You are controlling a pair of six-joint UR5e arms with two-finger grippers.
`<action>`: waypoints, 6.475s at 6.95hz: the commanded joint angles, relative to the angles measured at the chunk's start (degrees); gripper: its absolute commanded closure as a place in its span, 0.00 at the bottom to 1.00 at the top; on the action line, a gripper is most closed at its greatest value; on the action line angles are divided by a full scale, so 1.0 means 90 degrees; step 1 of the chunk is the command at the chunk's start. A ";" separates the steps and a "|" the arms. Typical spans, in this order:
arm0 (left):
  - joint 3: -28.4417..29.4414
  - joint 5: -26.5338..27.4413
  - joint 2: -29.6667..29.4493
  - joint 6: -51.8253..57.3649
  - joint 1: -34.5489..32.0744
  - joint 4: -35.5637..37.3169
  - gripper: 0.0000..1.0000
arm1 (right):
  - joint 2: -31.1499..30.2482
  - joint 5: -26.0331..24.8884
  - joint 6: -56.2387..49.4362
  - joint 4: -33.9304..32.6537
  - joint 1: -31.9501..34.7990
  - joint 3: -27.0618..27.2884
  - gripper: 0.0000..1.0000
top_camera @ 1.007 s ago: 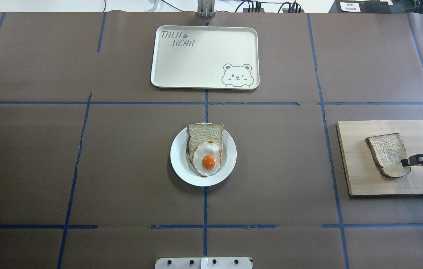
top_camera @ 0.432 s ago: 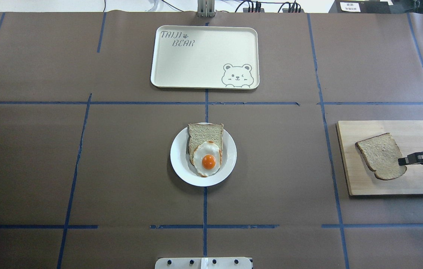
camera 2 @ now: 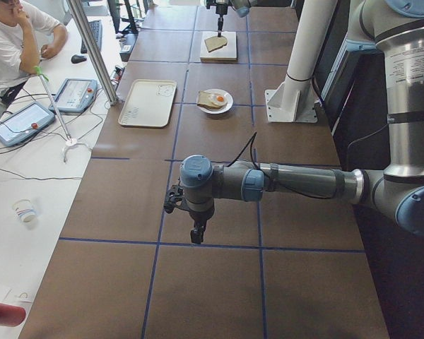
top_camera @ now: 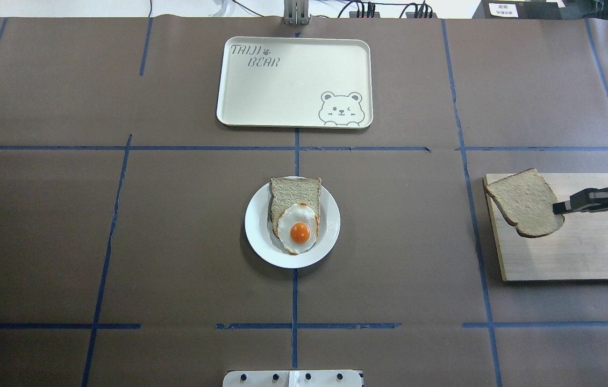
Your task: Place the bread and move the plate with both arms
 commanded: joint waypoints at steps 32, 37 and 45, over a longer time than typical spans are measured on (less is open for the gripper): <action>0.0592 -0.1862 -0.1114 -0.1929 0.0895 -0.2443 0.00 | -0.0656 -0.1005 -0.8215 -0.6757 0.2856 0.1011 0.00; 0.0719 0.1416 -0.2341 -0.9795 0.4865 -0.6562 0.00 | -0.0637 -0.0976 -0.8077 -0.6737 0.2846 0.0982 0.00; 0.1969 0.4756 -0.3556 -1.1768 0.7402 -0.8164 0.38 | -0.0637 -0.0928 -0.8077 -0.6737 0.2846 0.0972 0.00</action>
